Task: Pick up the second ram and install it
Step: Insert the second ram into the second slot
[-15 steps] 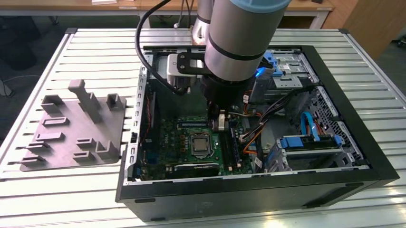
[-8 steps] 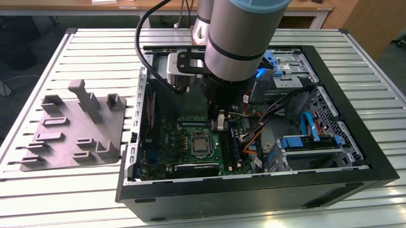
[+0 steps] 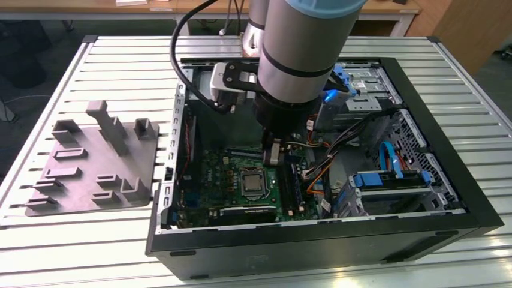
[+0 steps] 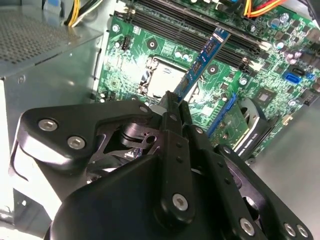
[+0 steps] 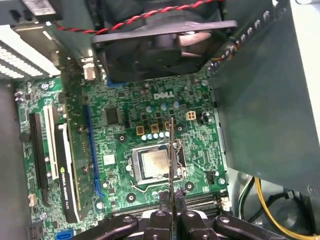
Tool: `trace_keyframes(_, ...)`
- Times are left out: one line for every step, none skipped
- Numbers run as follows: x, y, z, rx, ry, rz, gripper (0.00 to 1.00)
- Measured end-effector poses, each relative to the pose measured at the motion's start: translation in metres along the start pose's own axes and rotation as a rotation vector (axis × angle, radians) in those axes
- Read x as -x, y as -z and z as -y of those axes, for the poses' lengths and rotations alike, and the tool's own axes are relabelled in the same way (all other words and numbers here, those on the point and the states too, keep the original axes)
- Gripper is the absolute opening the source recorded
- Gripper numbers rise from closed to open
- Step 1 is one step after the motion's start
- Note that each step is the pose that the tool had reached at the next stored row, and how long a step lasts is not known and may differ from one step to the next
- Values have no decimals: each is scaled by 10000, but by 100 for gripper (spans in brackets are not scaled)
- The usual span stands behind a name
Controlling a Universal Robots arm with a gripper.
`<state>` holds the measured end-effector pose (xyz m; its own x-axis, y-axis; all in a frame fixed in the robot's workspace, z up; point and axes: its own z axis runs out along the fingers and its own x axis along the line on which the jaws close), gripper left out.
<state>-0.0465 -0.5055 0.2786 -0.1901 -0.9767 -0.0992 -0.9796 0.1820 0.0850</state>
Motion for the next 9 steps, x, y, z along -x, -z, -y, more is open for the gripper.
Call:
trace_keyframes(0,0,0,-10,-95,8,14)
trace_keyframes(0,-1,0,-19,-190,16,14)
trace_keyframes(0,-2,0,-29,-285,25,14)
trace_keyframes(0,-2,0,-38,-380,33,14)
trace_keyframes(0,-2,0,-47,-470,40,14)
trace_keyframes(0,-3,0,-57,-569,49,14)
trace_keyframes(0,-3,0,-67,-669,57,14)
trace_keyframes(-1,-4,0,-77,-773,66,14)
trace_keyframes(-1,-5,0,-88,-881,75,14)
